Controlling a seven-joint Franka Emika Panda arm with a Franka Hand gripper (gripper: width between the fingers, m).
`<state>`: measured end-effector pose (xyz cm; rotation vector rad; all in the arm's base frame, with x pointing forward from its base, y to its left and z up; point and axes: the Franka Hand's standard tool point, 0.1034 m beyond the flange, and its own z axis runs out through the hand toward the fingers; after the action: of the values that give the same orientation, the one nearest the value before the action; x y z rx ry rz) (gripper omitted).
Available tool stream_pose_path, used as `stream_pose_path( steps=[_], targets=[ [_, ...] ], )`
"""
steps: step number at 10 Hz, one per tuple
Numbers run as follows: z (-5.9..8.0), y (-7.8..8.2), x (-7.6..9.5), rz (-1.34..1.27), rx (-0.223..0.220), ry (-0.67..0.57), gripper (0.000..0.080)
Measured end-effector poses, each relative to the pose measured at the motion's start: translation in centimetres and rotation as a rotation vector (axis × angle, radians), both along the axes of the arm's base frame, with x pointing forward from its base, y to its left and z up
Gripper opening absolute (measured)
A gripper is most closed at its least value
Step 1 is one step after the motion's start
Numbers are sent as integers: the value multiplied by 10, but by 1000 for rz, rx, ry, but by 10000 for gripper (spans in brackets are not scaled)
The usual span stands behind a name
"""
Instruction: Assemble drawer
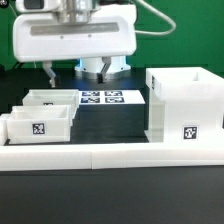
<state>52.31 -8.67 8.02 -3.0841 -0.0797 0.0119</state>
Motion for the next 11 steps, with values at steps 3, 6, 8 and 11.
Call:
stream_pose_path(
  steps=[3,6,8,11],
  targets=[
    [-22,-8,-3,-7,-4,27,649],
    [-47,-5,-13,-8,-24,16,649],
    [-54,-4,-16,-4,-28,20,649],
    [-69,-6,-20,-2,-41,16,649]
  ],
)
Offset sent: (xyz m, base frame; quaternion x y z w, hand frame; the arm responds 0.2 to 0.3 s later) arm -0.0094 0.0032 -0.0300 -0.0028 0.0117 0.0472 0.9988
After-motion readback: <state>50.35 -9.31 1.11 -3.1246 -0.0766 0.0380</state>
